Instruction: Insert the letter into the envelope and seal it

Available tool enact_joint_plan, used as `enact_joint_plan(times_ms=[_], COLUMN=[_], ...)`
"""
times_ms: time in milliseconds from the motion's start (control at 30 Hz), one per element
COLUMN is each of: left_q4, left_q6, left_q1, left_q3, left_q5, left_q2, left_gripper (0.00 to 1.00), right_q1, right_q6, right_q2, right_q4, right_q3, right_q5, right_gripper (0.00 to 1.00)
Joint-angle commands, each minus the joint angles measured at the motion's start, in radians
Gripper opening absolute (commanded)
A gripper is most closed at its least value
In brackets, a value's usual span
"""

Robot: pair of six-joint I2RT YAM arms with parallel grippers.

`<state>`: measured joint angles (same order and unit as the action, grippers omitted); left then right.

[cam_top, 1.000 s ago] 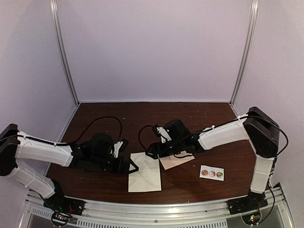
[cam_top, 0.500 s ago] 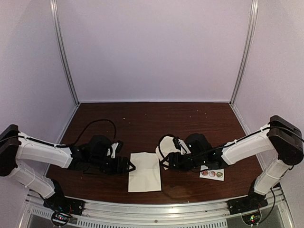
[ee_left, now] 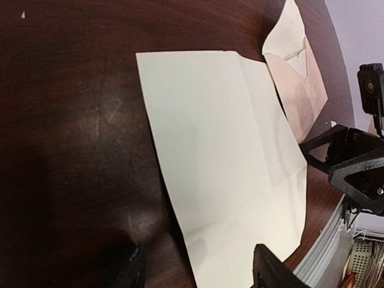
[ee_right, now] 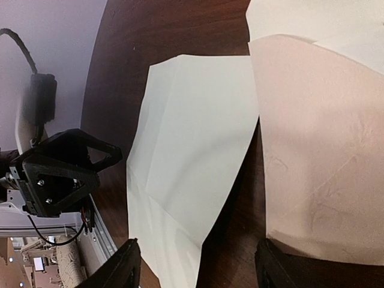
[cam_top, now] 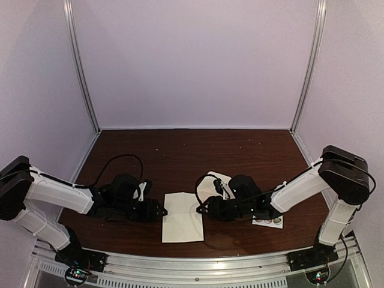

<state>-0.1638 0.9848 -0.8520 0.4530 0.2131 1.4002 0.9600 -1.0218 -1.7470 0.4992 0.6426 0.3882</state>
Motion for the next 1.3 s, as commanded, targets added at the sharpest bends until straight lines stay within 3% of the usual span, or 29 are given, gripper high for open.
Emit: enact_joint_plan(times_ms=[0, 433, 633, 767, 833, 967, 1100, 1200, 1267], left_q4=[-0.111, -0.159, -0.159, -0.087, -0.026, 0.149, 0.271, 0.262, 0.249], left_q6=[0.024, 0.037, 0.037, 0.027, 0.001, -0.120, -0.354, -0.598, -0.761], left_q1=[0.012, 0.011, 0.012, 0.012, 0.012, 0.013, 0.014, 0.013, 0.013], left_q3=[-0.026, -0.025, -0.034, -0.038, -0.026, 0.069, 0.217, 0.351, 0.438], left_q5=[0.016, 0.055, 0.034, -0.048, -0.102, -0.264, -0.380, -0.356, -0.260], left_q2=[0.032, 0.082, 0.066, 0.019, -0.038, -0.188, -0.314, -0.346, -0.331], left_gripper=[0.59, 0.49, 0.47, 0.48, 0.50, 0.56, 0.62, 0.67, 0.68], right_q1=[0.014, 0.027, 0.028, 0.021, 0.014, -0.017, -0.071, -0.130, -0.160], right_q6=[-0.028, -0.062, -0.082, -0.109, -0.116, -0.072, 0.039, 0.140, 0.196], right_q2=[-0.030, -0.126, -0.128, -0.093, -0.063, 0.052, 0.206, 0.301, 0.342], right_q4=[0.070, 0.128, 0.160, 0.197, 0.208, 0.145, -0.041, -0.184, -0.273], right_q3=[0.027, 0.091, 0.094, 0.082, 0.075, 0.066, 0.086, 0.119, 0.152], right_q5=[0.010, 0.033, 0.043, 0.052, 0.063, 0.056, 0.009, -0.016, -0.007], right_gripper=[0.64, 0.53, 0.34, 0.04, 0.00, 0.00, 0.00, 0.00, 0.00])
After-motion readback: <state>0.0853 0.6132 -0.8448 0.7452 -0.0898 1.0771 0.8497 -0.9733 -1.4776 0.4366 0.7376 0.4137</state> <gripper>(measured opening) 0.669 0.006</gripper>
